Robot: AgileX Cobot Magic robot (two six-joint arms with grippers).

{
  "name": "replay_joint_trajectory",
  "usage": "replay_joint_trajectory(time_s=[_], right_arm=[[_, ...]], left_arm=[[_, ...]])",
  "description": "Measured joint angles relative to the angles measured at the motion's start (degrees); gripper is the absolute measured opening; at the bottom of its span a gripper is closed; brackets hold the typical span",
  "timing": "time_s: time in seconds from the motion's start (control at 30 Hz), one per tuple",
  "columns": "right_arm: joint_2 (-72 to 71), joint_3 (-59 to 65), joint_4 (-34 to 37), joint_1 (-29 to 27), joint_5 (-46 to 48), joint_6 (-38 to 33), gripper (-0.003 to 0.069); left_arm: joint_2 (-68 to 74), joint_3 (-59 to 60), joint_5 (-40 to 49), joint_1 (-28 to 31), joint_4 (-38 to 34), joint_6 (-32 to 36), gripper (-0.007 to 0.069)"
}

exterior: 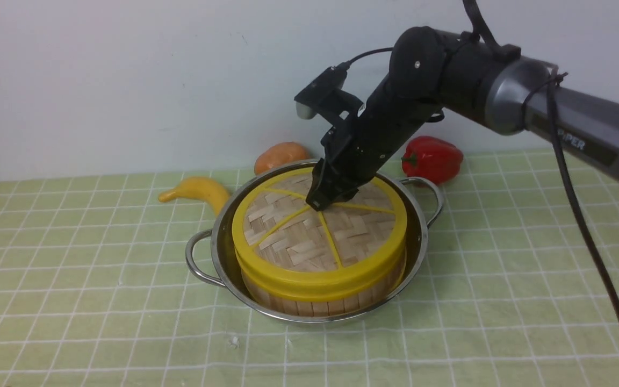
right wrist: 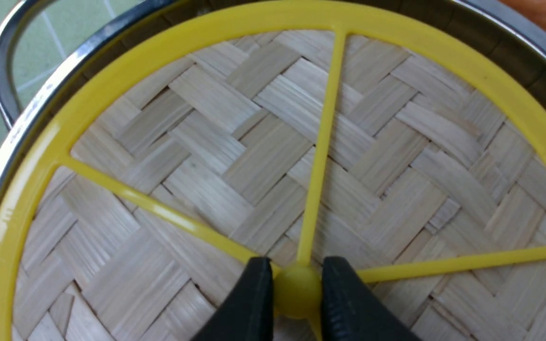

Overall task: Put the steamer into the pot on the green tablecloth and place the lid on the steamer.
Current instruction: 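Place the bamboo steamer lid onto the steamer basket in the pot with the right gripper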

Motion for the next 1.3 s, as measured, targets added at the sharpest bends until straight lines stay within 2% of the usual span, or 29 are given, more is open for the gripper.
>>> replay_joint_trajectory(time_s=[0.6, 1.3], right_arm=[[-0.1, 0.0, 0.4, 0.0, 1.1, 0.0, 0.0144], [-1.9, 0.1, -2.9, 1.3, 2.6, 0.8, 0.0144]], left_arm=[[0.0, 0.0, 0.0, 0.0, 0.0, 0.0, 0.0243], [0.0, 0.0, 0.0, 0.0, 0.0, 0.0, 0.0243]])
